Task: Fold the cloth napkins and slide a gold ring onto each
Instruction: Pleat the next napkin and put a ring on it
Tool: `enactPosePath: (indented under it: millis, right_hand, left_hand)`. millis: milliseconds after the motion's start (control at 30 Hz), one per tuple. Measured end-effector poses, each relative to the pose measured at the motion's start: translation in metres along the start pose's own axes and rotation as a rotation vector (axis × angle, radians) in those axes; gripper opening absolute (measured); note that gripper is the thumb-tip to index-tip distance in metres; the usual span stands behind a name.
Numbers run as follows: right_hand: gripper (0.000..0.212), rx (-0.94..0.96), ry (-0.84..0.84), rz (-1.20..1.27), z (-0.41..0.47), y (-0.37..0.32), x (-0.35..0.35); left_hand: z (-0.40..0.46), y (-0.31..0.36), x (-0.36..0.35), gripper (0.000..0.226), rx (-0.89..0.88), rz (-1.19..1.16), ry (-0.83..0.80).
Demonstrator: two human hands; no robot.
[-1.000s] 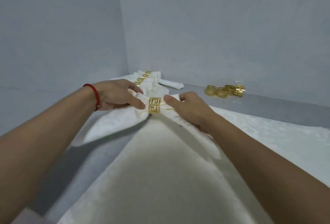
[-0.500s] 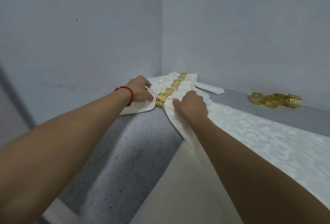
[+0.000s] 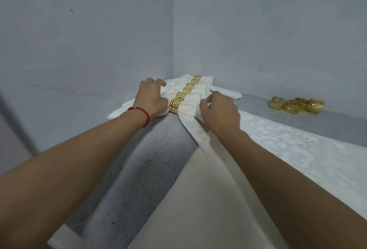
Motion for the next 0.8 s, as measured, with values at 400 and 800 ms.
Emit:
enactPosePath:
  millis: [400,800]
  right_hand:
    - [0.023,-0.330,0.138,-0.421,-0.024,0.268,0.200]
    - [0.020,-0.350,0.301,-0.612,-0.051,0.335,0.247]
  left_hand:
    - [-0.121,0.214,-0.035,0.018,-0.470,0.017,-0.153]
    - [-0.138,0.248,-0.076,0.018,-0.262,0.176,-0.194]
Point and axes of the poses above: each hand's wrist, its own z-axis towards the middle knuckle, its own x-axis out of the back of the hand, y = z × x, the point moved 8 cm from there along z, towards the middle knuckle, and after that the axes turned 10 degrees about -x, right-handed, at the moved point
